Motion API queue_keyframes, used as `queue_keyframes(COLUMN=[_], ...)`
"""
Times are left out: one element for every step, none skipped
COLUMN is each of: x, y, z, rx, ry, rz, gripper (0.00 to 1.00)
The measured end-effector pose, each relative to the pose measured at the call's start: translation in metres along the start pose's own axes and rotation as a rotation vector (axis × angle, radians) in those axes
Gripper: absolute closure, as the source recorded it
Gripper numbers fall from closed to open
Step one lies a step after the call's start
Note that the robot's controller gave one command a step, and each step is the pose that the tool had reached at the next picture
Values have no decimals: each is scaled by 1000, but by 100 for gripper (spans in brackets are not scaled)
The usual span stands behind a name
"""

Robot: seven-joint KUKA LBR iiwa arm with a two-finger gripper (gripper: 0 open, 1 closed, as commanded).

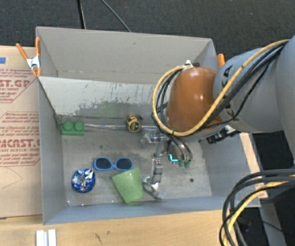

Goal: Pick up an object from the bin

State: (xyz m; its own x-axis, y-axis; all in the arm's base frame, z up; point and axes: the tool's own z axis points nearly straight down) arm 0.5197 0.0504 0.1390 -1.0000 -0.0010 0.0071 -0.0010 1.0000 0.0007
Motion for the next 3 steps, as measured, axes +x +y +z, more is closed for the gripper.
queue_keyframes(x=[30, 30, -5], y=[63, 62, 68], z=[70, 70, -62], rx=[0, 0, 0], ry=[-10, -7, -18], rz=[-208, -206, -234], gripper=[0, 100, 100])
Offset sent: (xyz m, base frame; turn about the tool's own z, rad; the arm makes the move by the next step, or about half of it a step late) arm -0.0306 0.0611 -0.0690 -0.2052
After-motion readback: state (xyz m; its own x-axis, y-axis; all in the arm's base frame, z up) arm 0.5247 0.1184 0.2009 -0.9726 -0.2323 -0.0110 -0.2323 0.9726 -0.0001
